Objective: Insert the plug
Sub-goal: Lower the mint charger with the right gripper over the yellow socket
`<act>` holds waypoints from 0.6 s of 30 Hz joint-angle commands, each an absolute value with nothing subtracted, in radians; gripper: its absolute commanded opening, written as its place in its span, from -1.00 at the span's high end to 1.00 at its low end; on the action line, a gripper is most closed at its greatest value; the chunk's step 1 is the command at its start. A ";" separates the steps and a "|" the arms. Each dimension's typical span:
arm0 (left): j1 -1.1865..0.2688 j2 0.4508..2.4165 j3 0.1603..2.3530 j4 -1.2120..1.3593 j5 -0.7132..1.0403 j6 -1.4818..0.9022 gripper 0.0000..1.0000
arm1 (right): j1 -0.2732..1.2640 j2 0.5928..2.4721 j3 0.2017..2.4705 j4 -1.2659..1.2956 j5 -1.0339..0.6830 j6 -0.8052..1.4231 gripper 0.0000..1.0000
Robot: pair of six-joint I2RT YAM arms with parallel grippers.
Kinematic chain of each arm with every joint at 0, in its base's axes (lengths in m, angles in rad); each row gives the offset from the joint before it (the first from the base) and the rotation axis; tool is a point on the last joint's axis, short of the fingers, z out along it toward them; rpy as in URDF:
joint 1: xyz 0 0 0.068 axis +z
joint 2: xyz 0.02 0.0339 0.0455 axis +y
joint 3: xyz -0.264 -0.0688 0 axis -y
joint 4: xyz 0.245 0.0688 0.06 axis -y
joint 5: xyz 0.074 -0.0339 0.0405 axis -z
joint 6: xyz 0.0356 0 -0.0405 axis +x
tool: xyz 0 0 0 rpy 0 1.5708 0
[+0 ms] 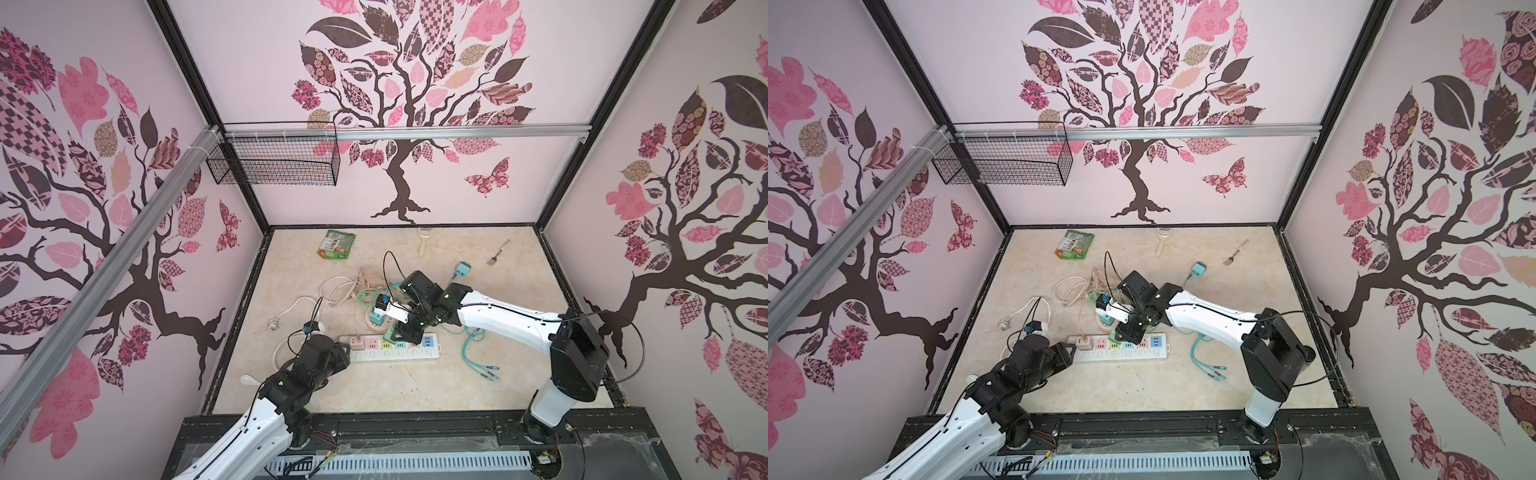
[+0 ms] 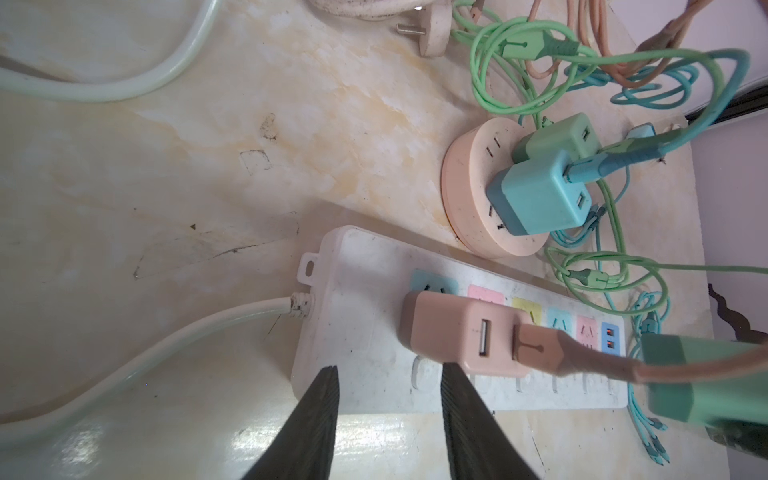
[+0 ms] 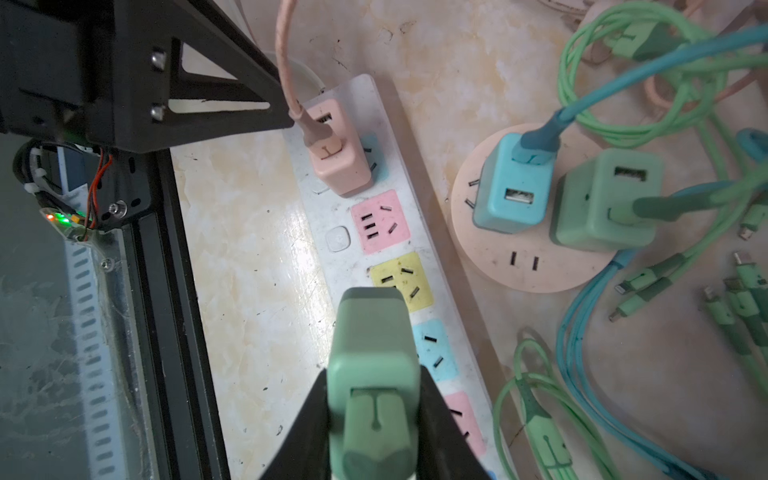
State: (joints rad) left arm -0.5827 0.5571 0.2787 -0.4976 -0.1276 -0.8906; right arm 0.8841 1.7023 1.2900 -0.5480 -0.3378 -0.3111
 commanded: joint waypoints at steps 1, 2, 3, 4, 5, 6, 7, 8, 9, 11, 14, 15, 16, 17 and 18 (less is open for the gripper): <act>-0.579 0.561 0.254 -0.466 -0.125 -0.887 0.14 | 0.907 1.745 1.338 -0.587 -0.300 -0.343 0.52; -0.578 0.563 0.253 -0.469 -0.127 -0.886 0.16 | 0.911 1.749 1.342 -0.591 -0.296 -0.346 0.52; -0.577 0.564 0.253 -0.471 -0.127 -0.886 0.19 | 0.913 1.755 1.344 -0.592 -0.293 -0.348 0.52; -0.577 0.567 0.254 -0.472 -0.126 -0.885 0.20 | 0.914 1.759 1.345 -0.592 -0.289 -0.349 0.52; -0.578 0.570 0.254 -0.475 -0.126 -0.884 0.22 | 0.916 1.765 1.347 -0.592 -0.286 -0.351 0.52; -0.578 0.574 0.253 -0.478 -0.128 -0.884 0.23 | 0.917 1.769 1.350 -0.593 -0.282 -0.351 0.52; -0.577 0.577 0.253 -0.479 -0.130 -0.882 0.23 | 0.919 1.773 1.351 -0.594 -0.279 -0.354 0.52; -0.578 0.581 0.252 -0.481 -0.134 -0.881 0.23 | 0.921 1.779 1.355 -0.595 -0.276 -0.356 0.52; -0.577 0.583 0.251 -0.481 -0.138 -0.882 0.22 | 0.921 1.782 1.358 -0.596 -0.272 -0.355 0.52; -0.577 0.588 0.247 -0.483 -0.150 -0.886 0.23 | 0.922 1.790 1.365 -0.598 -0.268 -0.360 0.52; -0.577 0.593 0.240 -0.483 -0.167 -0.890 0.23 | 0.924 1.797 1.374 -0.604 -0.261 -0.365 0.51; -0.574 0.597 0.238 -0.483 -0.174 -0.890 0.23 | 0.925 1.799 1.374 -0.604 -0.258 -0.366 0.51; -0.574 0.603 0.237 -0.487 -0.181 -0.890 0.23 | 0.924 1.802 1.376 -0.605 -0.257 -0.368 0.51; -0.572 0.609 0.236 -0.485 -0.186 -0.891 0.23 | 0.923 1.805 1.379 -0.607 -0.255 -0.368 0.51; -0.573 0.614 0.236 -0.486 -0.188 -0.890 0.23 | 0.924 1.807 1.382 -0.608 -0.253 -0.371 0.51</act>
State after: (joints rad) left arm -0.5800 0.6064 0.2596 -0.4908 -0.1570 -0.8906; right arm 0.9199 1.7798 1.3399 -0.5823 -0.2638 -0.3550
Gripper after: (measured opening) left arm 0.384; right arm 0.301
